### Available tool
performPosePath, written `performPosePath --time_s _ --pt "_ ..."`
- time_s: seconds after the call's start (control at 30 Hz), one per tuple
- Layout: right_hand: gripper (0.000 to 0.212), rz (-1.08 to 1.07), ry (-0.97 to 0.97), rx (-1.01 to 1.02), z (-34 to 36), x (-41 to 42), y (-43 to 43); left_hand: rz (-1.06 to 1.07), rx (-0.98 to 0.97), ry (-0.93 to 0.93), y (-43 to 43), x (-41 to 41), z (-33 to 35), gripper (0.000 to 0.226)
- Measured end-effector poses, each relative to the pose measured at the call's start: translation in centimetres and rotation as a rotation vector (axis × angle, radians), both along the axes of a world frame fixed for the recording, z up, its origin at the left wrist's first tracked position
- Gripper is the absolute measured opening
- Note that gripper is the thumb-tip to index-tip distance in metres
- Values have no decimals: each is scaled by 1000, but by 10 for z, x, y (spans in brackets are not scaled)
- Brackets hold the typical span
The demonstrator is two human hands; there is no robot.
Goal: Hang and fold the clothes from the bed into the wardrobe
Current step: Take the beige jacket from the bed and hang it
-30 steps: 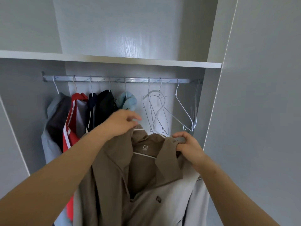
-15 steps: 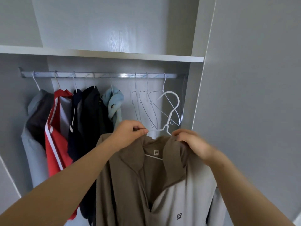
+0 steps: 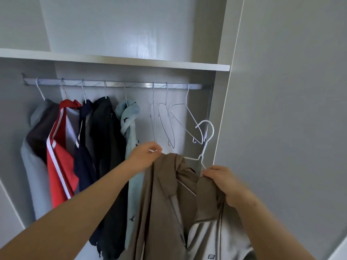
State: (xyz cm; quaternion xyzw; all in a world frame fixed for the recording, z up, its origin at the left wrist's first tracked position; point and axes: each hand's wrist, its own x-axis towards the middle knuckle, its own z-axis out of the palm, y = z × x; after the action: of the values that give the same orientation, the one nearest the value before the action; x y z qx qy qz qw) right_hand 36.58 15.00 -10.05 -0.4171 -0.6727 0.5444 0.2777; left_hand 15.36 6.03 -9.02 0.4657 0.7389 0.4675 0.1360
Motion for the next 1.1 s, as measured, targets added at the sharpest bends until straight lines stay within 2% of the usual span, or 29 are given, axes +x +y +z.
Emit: performPosePath --time_s 0.1,0.3,0.53,0.6,0.7,0.8,0.87,0.97,1.1 --pt "24 43 8 -57 -3 -11 -2 103 -9 -48 2 -10 -6 12" --pt "20 141 -23 -136 -7 -55 -3 272 -76 37 16 -52 -8 35" --pt "15 123 0 -170 -3 -143 24 284 -187 293 59 -125 -8 35" --pt "17 114 20 -212 3 -173 32 251 -276 420 72 -148 -7 38" --pt "18 103 70 -261 8 -216 39 148 -511 811 90 -181 -9 34" --pt "16 83 109 -269 9 -254 45 137 -589 1030 103 -212 -4 36" --pt "14 51 122 -240 12 -276 50 174 -588 1116 111 -230 1 41" --pt "11 16 144 -178 19 -308 59 223 -438 1187 119 -257 7 33" --pt "13 -63 184 -112 32 -333 77 230 -270 1075 123 -281 7 33"
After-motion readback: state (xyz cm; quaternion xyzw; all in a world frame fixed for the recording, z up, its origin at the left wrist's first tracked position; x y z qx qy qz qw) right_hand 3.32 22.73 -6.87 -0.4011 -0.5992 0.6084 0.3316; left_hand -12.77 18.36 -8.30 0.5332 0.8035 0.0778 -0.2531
